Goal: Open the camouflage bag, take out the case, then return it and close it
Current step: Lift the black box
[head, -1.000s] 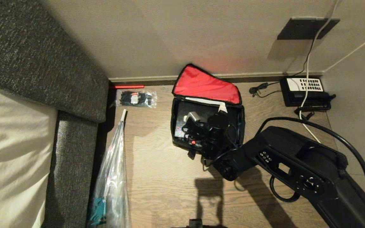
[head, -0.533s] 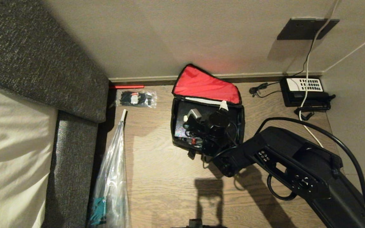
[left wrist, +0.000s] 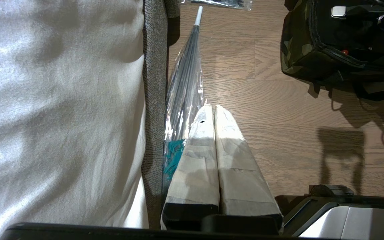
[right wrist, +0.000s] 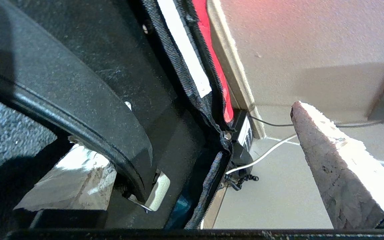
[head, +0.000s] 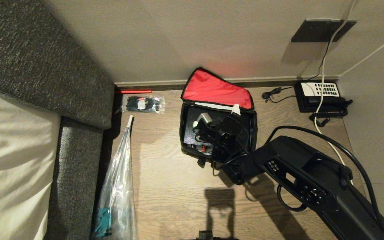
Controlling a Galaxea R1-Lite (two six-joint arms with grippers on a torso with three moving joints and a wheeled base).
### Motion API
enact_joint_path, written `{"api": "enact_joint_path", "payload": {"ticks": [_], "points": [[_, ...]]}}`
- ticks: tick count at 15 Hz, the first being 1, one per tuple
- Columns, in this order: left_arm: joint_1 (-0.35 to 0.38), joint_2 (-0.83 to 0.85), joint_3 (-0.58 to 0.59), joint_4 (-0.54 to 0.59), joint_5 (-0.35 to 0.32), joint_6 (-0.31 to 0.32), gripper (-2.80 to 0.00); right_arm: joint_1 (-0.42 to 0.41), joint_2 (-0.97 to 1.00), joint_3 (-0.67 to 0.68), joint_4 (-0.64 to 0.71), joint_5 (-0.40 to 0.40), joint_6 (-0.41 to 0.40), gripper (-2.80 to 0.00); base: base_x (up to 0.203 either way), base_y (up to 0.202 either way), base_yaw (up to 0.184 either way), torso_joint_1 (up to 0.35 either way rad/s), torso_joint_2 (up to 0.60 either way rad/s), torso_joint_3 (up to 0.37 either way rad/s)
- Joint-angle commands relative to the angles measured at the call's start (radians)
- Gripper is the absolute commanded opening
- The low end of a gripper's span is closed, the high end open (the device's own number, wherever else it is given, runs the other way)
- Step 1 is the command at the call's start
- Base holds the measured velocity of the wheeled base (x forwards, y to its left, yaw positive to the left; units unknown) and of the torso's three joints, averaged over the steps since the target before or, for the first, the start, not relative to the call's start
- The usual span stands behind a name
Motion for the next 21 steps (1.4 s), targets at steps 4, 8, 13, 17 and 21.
{"api": "enact_joint_path", "payload": {"ticks": [4,8,13,17,21], "points": [[0.000,0.000,0.000,0.000,0.000,0.000,-2.80,-0.012,0.074,-0.049,-0.019,-0.006,-0.010,0.00,0.000,0.000,0.000,0.000,0.00,0.000],[0.000,0.000,0.000,0.000,0.000,0.000,-2.80,-0.012,0.102,-0.048,-0.023,-0.008,0.003,0.00,0.000,0.000,0.000,0.000,0.00,0.000],[0.000,0.000,0.000,0.000,0.000,0.000,-2.80,-0.014,0.133,-0.080,-0.030,-0.008,-0.006,0.00,0.000,0.000,0.000,0.000,0.00,0.000],[0.001,0.000,0.000,0.000,0.000,0.000,-2.80,-0.014,0.153,-0.088,-0.031,-0.009,0.005,0.00,0.000,0.000,0.000,0.000,0.00,0.000],[0.000,0.000,0.000,0.000,0.000,0.000,-2.80,-0.014,0.152,-0.080,-0.024,-0.008,0.005,-2.80,0.000,0.000,0.000,0.000,0.00,0.000]]}}
